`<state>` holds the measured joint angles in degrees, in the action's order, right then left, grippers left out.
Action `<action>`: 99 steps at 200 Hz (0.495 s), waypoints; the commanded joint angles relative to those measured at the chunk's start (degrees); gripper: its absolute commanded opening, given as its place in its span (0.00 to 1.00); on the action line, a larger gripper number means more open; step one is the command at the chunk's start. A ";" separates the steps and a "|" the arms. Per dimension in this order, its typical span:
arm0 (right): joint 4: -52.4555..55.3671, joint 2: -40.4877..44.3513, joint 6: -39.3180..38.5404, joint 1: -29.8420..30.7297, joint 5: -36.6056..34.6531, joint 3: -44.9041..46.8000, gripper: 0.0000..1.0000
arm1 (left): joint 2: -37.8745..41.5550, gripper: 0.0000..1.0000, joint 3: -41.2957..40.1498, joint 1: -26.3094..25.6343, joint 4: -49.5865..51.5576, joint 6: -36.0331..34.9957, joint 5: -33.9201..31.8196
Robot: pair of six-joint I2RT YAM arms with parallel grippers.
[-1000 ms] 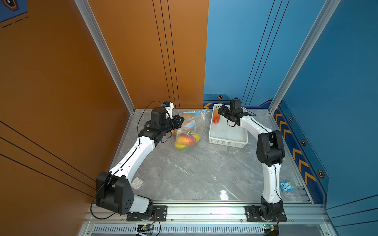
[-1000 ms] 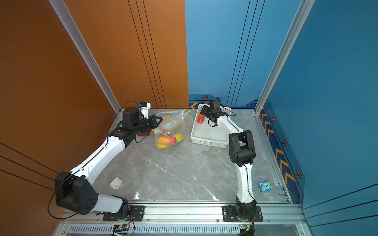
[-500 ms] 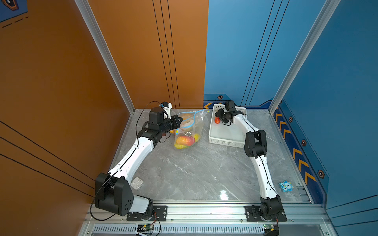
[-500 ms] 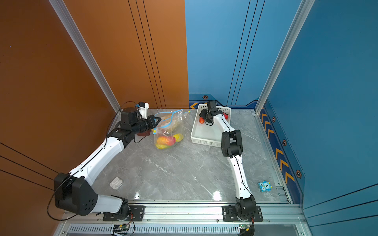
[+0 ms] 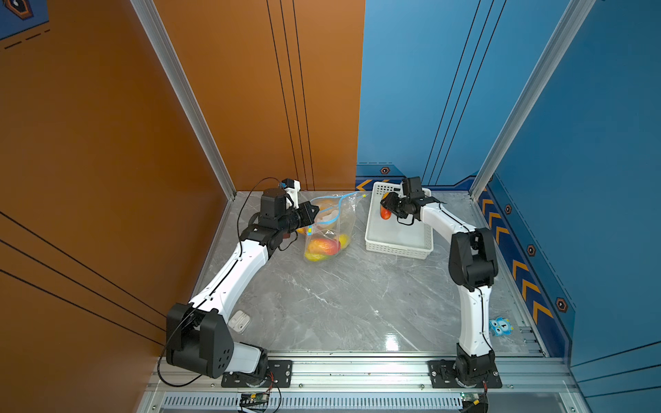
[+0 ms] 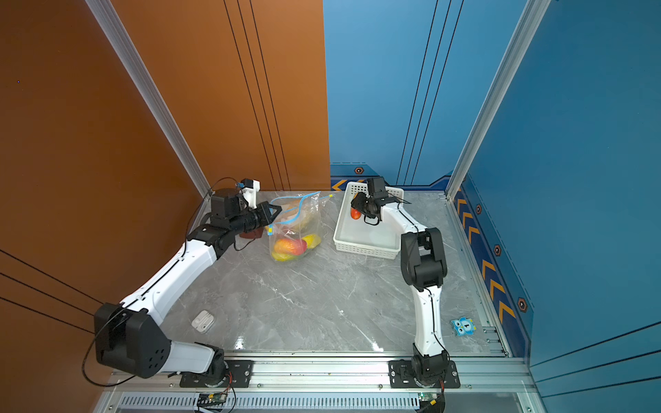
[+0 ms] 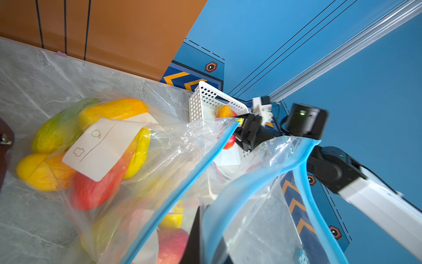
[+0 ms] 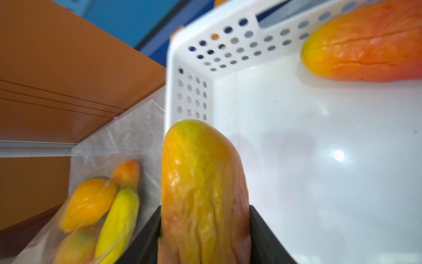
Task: Place the mango in a zip-top bag and seal the zipper
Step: Pick up the mango from the basket, then place the mango in the zipper food storage bag.
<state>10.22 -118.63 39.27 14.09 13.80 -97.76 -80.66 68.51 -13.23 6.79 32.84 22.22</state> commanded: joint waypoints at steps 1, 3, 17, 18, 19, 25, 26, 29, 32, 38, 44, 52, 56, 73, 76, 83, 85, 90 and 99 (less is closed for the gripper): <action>-22.97 12.77 -3.39 3.34 2.10 7.36 0.29 | 1.75 0.00 0.97 0.24 -1.69 -0.67 1.33; -23.91 13.17 -3.60 3.72 2.50 7.88 0.29 | 1.81 0.00 0.96 0.21 -1.69 -0.67 1.40; -29.64 15.32 -4.76 6.76 5.10 9.41 0.29 | 1.74 0.00 1.00 0.03 -1.68 -0.64 1.55; -29.99 15.43 -4.79 6.97 5.14 9.46 0.29 | 1.74 0.00 1.01 0.04 -1.64 -0.66 1.58; -30.30 15.48 -4.84 7.21 5.20 9.57 0.29 | 1.78 0.00 1.01 0.05 -1.67 -0.66 1.54; -32.19 15.93 -5.25 8.66 5.58 9.83 0.29 | 1.78 0.00 0.93 -0.03 -1.72 -0.57 1.52; -32.59 16.00 -5.34 8.93 5.69 9.89 0.29 | 1.76 0.00 0.92 -0.03 -1.71 -0.58 1.52; -33.78 16.22 -5.64 9.65 5.98 9.99 0.29 | 1.76 0.00 0.89 -0.04 -1.76 -0.56 1.51; -34.64 16.31 -6.07 10.36 6.24 10.03 0.28 | 1.75 0.00 0.84 -0.04 -1.76 -0.56 1.52; -35.79 16.50 -6.74 11.85 6.28 9.97 0.28 | 1.75 0.00 0.85 -0.12 -1.73 -0.58 1.57; -36.91 16.68 -7.39 13.27 6.17 9.85 0.28 | 1.70 0.00 0.81 -0.12 -1.72 -0.58 1.68; -38.53 16.81 -8.77 15.06 6.72 9.65 0.28 | 1.58 0.00 0.69 -0.12 -1.75 -0.56 1.66; -38.96 16.80 -9.47 15.88 6.68 9.60 0.28 | 1.61 0.00 0.69 -0.12 -1.77 -0.49 1.68; -38.71 16.50 -11.84 19.06 7.25 8.52 0.29 | 1.15 0.00 0.69 -0.04 -1.80 -0.43 1.80; -38.44 16.43 -12.29 19.50 7.53 8.27 0.29 | 1.10 0.00 0.66 -0.04 -1.85 -0.44 1.80; -37.69 16.26 -13.18 20.43 7.67 8.11 0.29 | 0.89 0.00 0.82 -0.04 -1.95 -0.32 1.80; -37.50 16.22 -13.41 20.65 7.65 8.13 0.29 | 0.87 0.00 0.81 -0.04 -1.91 -0.26 1.85; -37.57 16.17 -13.63 21.11 7.76 8.47 0.29 | 0.71 0.00 0.93 -0.04 -2.00 -0.12 2.01; -38.96 16.16 -13.84 21.73 8.87 9.74 0.30 | 0.44 0.00 1.01 0.01 -2.04 0.06 2.23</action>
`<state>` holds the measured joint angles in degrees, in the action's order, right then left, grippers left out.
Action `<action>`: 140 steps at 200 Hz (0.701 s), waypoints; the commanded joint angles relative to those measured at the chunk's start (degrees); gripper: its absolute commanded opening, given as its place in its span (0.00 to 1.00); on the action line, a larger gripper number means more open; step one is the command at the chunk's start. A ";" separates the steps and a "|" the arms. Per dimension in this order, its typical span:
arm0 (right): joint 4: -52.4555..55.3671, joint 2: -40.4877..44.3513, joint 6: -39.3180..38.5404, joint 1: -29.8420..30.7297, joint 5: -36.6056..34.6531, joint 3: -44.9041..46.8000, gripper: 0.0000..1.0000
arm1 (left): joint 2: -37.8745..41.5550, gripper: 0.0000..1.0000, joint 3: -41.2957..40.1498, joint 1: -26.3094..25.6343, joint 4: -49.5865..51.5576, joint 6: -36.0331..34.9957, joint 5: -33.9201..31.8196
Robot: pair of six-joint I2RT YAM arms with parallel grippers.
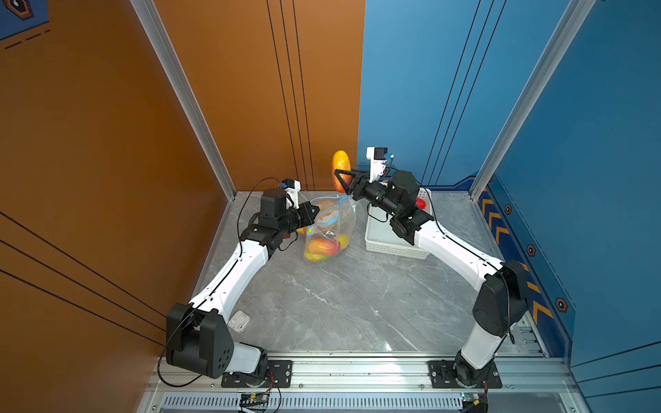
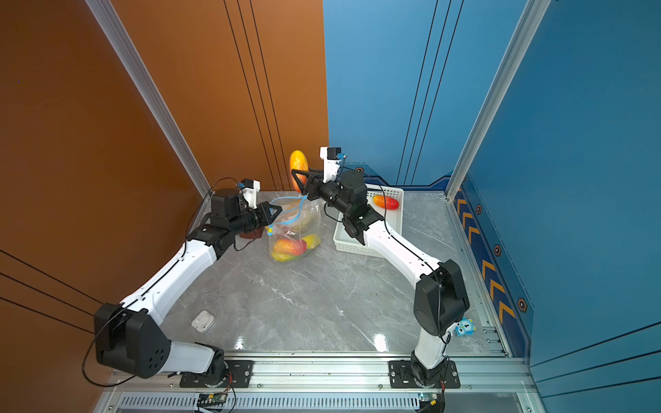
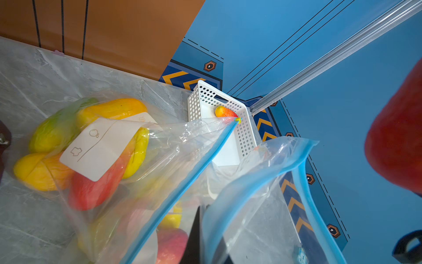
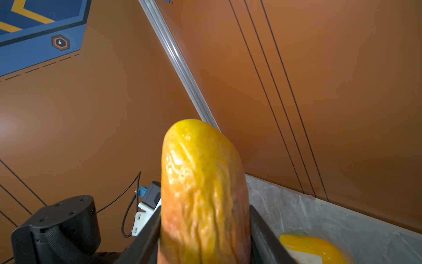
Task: Place the mango in a zip-top bag and seal the zipper
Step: Place the mango in the zipper food storage bag.
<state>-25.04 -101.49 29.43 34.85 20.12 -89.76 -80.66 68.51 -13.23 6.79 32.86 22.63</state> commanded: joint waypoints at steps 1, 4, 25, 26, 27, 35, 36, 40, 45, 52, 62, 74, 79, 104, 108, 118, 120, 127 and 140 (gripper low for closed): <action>-3.88 -0.94 -4.02 0.99 2.69 1.89 0.30 | 0.43 0.00 1.05 0.03 -2.00 0.11 1.85; -4.24 -0.93 -3.95 1.12 2.92 2.18 0.30 | 0.42 0.00 1.13 0.05 -2.03 0.15 1.82; -4.44 -1.01 -4.79 1.72 3.67 3.76 0.33 | 0.63 0.00 0.75 0.05 -2.66 0.75 2.02; -4.42 -1.04 -4.85 1.76 3.68 3.78 0.34 | 0.65 0.00 0.75 0.05 -2.66 0.78 2.00; -4.41 -1.10 -4.92 1.78 3.69 3.79 0.34 | 0.62 0.00 0.66 0.05 -2.75 0.79 1.99; -4.56 -1.53 -5.00 1.95 3.97 4.13 0.36 | 0.79 0.00 0.44 0.05 -3.15 1.01 2.12; -4.56 -1.53 -5.00 1.95 3.97 4.13 0.36 | 0.78 0.00 0.46 0.05 -3.12 1.04 2.09; -4.79 -1.91 -4.86 1.94 4.67 4.19 0.37 | 0.81 0.00 0.43 0.05 -3.14 1.06 2.14; -4.96 -2.33 -4.75 1.92 5.31 4.15 0.37 | 0.96 0.00 0.34 0.05 -3.18 1.04 2.15; -5.11 -2.89 -4.71 2.12 5.82 4.11 0.37 | 1.13 0.00 0.32 0.05 -3.18 1.05 1.98; -5.13 -3.48 -5.35 2.41 6.77 4.07 0.38 | 1.21 0.00 0.15 0.09 -3.11 1.06 1.75; -4.79 -3.60 -6.51 2.67 7.29 4.28 0.43 | 1.26 0.00 0.14 0.14 -3.18 1.04 1.90; -4.64 -3.42 -7.08 2.78 7.37 4.41 0.50 | 1.30 0.00 0.18 0.14 -3.18 1.00 1.96; -3.47 -2.67 -9.16 2.72 7.55 4.89 0.65 | 1.30 0.00 0.06 0.15 -3.18 0.94 1.98; -3.20 -2.53 -9.40 2.70 7.61 4.85 0.66 | 1.30 0.00 0.05 0.18 -3.18 0.95 1.90; -3.00 -2.03 -9.41 2.44 7.61 5.01 0.68 | 1.26 0.00 0.07 0.22 -3.13 0.96 1.90; -3.00 -1.93 -9.33 2.35 7.64 5.02 0.68 | 1.22 0.00 0.09 0.22 -3.17 0.93 1.94; -2.85 -1.42 -9.22 1.95 8.23 4.99 0.72 | 1.32 0.00 0.01 0.27 -3.16 0.85 1.90; -2.16 -0.29 -8.94 1.34 8.46 4.79 0.83 | 1.30 0.00 -0.12 0.30 -3.18 0.85 1.79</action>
<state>-27.64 -104.73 21.98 37.21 27.00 -85.36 -80.66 68.51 -13.23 6.39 33.56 23.22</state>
